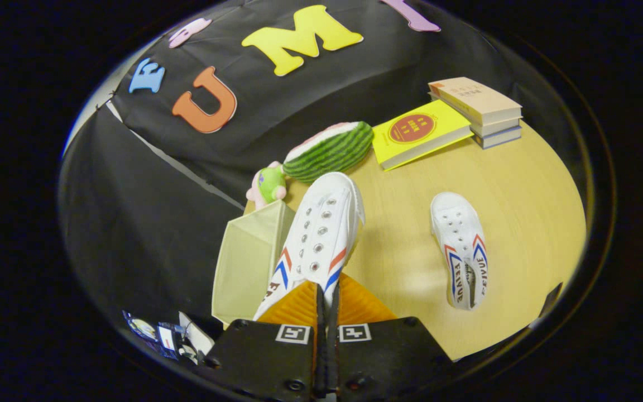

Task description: Open the storage box then place both shoes into the box .Put the left shoe in first, then the right shoe, with the right side of both shoes facing outward in a uniform manner.

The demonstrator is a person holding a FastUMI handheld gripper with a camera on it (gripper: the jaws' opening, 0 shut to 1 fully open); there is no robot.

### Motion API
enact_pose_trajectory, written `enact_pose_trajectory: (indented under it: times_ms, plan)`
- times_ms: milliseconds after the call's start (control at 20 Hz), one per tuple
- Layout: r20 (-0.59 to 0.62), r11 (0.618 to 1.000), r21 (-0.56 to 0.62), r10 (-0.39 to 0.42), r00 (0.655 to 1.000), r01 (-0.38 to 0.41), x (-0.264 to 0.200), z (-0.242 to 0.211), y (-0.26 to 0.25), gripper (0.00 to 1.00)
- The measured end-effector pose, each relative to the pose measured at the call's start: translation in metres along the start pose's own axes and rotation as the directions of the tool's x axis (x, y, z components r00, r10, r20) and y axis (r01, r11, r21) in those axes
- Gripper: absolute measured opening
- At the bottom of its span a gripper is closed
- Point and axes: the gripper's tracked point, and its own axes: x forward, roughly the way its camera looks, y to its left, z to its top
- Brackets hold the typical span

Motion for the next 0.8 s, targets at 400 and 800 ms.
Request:
enact_pose_trajectory:
  times_ms: [400,800]
  plan:
    - [0.024,0.998,-0.039,-0.039,0.999,0.040,0.009,-0.012,0.067,0.06]
    - [0.004,0.999,-0.041,0.023,1.000,-0.023,0.084,-0.048,0.144,0.05]
